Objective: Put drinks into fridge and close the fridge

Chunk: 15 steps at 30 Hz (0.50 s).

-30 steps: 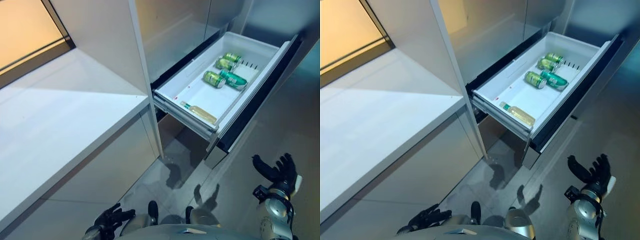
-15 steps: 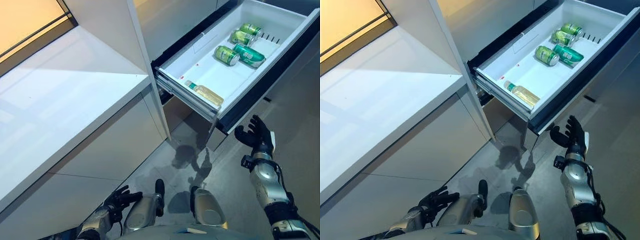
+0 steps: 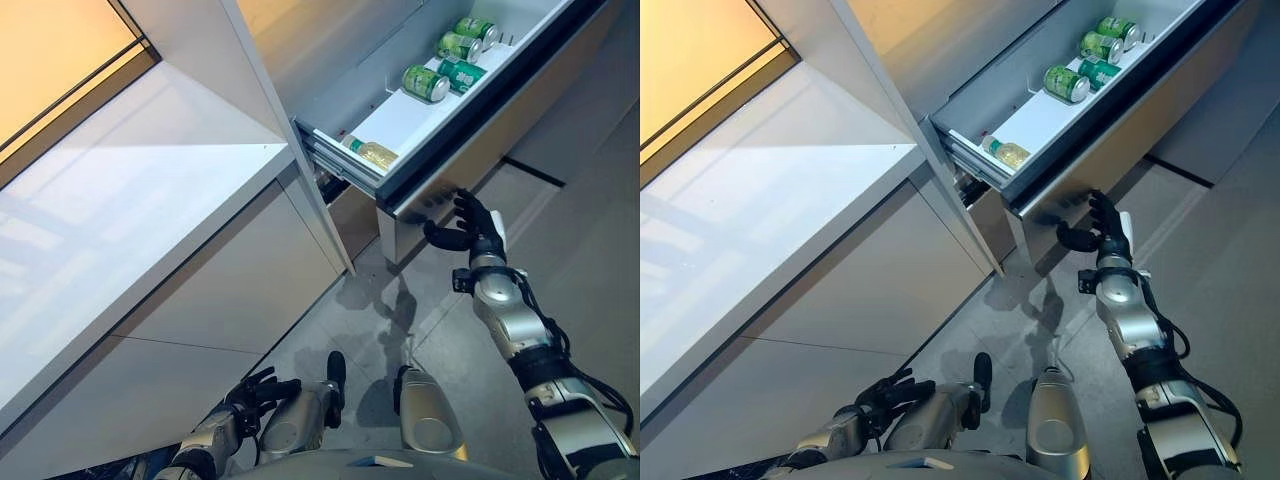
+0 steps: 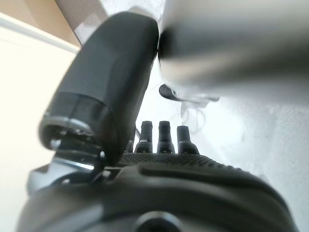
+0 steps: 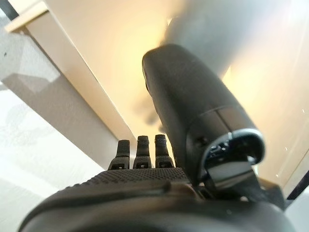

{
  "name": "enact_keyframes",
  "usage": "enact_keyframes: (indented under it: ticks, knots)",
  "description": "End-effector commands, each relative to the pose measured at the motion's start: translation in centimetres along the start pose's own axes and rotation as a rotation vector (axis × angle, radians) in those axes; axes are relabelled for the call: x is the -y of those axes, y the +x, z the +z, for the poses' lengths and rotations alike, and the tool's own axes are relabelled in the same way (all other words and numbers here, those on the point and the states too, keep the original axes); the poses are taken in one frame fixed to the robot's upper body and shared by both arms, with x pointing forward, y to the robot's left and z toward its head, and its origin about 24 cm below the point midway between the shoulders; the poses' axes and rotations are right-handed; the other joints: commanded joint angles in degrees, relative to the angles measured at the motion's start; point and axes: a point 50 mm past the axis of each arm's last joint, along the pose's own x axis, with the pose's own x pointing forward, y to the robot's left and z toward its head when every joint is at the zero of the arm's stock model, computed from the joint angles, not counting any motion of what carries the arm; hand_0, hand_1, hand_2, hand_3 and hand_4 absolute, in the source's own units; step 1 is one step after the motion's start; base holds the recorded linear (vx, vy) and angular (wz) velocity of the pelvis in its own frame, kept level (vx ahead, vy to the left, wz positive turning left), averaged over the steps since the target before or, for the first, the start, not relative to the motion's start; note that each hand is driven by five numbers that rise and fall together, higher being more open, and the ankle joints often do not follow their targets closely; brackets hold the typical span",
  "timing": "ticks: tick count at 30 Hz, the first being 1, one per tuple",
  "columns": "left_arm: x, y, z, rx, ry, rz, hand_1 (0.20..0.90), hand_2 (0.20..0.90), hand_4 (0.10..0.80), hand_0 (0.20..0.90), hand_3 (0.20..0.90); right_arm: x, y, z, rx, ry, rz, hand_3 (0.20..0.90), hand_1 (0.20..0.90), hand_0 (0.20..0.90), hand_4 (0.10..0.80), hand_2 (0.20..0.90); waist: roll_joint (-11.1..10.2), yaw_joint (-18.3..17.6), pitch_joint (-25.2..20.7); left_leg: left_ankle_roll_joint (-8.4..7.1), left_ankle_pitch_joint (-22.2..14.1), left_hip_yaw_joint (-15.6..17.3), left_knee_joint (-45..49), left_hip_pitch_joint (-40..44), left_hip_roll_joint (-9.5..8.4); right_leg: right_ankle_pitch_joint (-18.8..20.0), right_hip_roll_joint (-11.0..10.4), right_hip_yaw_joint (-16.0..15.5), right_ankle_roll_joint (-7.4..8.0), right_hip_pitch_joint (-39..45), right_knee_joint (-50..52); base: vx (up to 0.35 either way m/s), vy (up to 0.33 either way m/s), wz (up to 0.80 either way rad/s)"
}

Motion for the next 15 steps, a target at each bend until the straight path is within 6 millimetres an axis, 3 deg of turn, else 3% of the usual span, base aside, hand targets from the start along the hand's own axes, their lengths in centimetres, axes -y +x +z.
enact_keyframes:
  ticks: [1,4,8,15]
  knots:
    - [0.2,0.0,1.1,0.015,0.04,-0.014,0.9,0.9,0.8,0.9,0.9,-9.4,-0.7,11.8,0.412,-0.007,0.405,0.9,0.9,0.9,0.8,0.9,-0.31,5.34,-1.05,4.62,-8.56,1.7,8.87,-0.4,-4.34,4.29,-1.25,-0.6,-1.12,3.29,-5.76,0.031,0.047,0.15]
    - [0.6,0.1,1.4,0.011,0.044,-0.037,0.9,0.9,0.8,0.9,0.9,-11.2,-1.0,12.7,0.419,-0.02,0.466,0.9,0.9,0.9,0.8,0.9,0.22,6.27,-1.01,4.38,-8.14,1.41,8.59,-0.21,-4.41,4.36,-1.61,-1.28,-1.25,3.79,-6.01,0.014,0.052,0.2]
    - [1.0,0.2,2.0,0.029,0.06,-0.067,0.9,0.9,0.8,0.9,0.9,-12.0,-0.8,13.7,0.421,0.0,0.445,0.9,0.9,0.9,0.8,0.9,0.86,7.33,-0.92,4.08,-7.25,0.64,7.56,0.2,-4.59,4.42,-1.86,-2.15,-1.34,4.13,-6.54,-0.022,0.047,0.25]
    - [1.5,0.2,2.4,0.035,0.104,-0.081,0.9,0.9,0.8,0.9,0.9,-10.8,-0.2,15.5,0.478,0.069,0.298,0.9,0.9,0.9,0.8,0.9,0.22,8.68,-1.26,4.15,-7.43,-0.5,6.26,1.2,-4.97,4.62,-2.28,-3.59,-1.19,5.32,-7.68,-0.024,0.0,0.32]
